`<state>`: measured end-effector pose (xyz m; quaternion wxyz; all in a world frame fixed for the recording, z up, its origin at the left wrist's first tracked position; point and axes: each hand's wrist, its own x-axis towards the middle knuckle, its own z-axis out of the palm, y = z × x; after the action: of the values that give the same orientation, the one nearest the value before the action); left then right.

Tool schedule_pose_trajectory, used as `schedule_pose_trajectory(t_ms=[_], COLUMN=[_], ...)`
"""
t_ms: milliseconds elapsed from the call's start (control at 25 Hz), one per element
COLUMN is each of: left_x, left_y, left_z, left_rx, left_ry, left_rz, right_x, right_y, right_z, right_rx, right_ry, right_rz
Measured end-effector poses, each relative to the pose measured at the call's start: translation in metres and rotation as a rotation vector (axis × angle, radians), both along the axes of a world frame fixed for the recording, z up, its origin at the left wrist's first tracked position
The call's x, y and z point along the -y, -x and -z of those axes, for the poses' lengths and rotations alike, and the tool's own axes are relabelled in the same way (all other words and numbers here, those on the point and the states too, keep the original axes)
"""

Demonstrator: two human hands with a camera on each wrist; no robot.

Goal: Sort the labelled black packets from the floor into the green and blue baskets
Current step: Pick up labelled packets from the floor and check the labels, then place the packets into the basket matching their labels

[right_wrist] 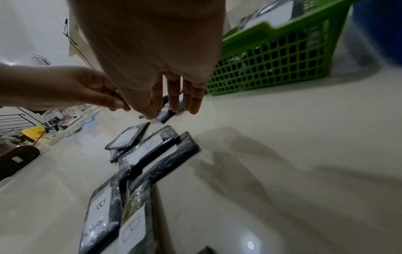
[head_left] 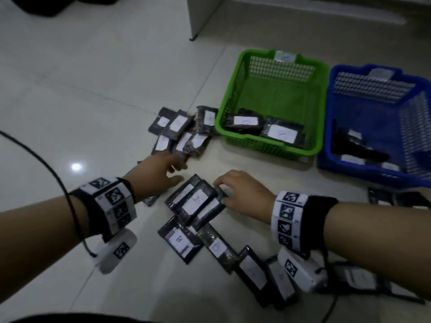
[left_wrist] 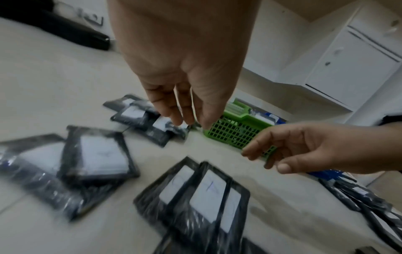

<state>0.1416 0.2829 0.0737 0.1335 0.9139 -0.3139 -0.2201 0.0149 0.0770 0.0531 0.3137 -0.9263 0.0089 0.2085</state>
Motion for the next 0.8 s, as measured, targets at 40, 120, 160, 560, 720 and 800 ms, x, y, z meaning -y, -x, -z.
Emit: schedule_pose_trajectory(t_ms=[40,120,160,560,720,800], left_x=[-0.007,-0.013,-0.013,0.000,-0.002,0.004], left_y=[0.005,0.018,0.024,0.032,0.014,0.008], left_z=[0.013,0.033,0.040,0.055,0.034,0.021], left_rx=[-0.030,-0.097,-0.127,-0.253,-0.590,-0.671], left_ry=[-0.014,-0.027,-0.027,-0.029,0.375,0.551], left_rz=[-0.021,-0.025,-0.001,-0.121,-0.459,-0.583], right_x=[-0.012,-0.030,-0.035,-0.015,0.010,0.022], right_y=[-0.003,-0.007,-0.008,-0.013,-0.024,-0.028], right_z=[0.011,0.031,0.038,0.049,0.032,0.023], right_rx=[-0.019,-0.049,-0.062,-0.222,-0.201,-0.173], right_ry=[0.030,0.069,0.085,0.108,-0.097,-0.279], right_rz=[-0.008,0.006,0.022,0.109,0.230,0.357])
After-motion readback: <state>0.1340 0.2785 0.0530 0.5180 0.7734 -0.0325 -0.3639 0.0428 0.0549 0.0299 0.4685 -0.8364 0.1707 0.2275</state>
